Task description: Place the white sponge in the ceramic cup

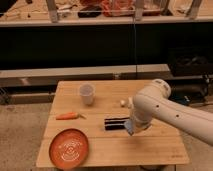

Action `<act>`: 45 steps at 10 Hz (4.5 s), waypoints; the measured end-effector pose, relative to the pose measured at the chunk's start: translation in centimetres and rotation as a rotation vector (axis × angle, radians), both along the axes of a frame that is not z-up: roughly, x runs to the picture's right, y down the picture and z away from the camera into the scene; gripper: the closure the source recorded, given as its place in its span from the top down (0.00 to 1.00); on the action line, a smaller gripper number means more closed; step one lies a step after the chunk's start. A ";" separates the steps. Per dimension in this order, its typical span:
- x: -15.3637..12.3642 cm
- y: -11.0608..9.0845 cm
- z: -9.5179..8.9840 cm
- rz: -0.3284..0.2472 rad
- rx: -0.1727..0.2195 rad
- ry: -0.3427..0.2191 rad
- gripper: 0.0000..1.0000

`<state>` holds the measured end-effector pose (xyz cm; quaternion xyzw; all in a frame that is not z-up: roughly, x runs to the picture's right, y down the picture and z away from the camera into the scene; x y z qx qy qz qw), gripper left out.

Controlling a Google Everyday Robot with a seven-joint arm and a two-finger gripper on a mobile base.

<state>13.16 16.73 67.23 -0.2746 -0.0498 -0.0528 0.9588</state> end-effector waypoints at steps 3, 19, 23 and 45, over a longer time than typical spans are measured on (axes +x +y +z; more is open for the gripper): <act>-1.4 -1.0 -0.3 -0.015 0.012 -0.007 0.02; -8.3 -8.0 -0.6 -0.074 0.049 -0.090 0.02; -9.8 -10.1 -0.6 -0.077 0.054 -0.103 0.02; -16.9 -17.1 1.9 -0.180 0.148 -0.164 0.02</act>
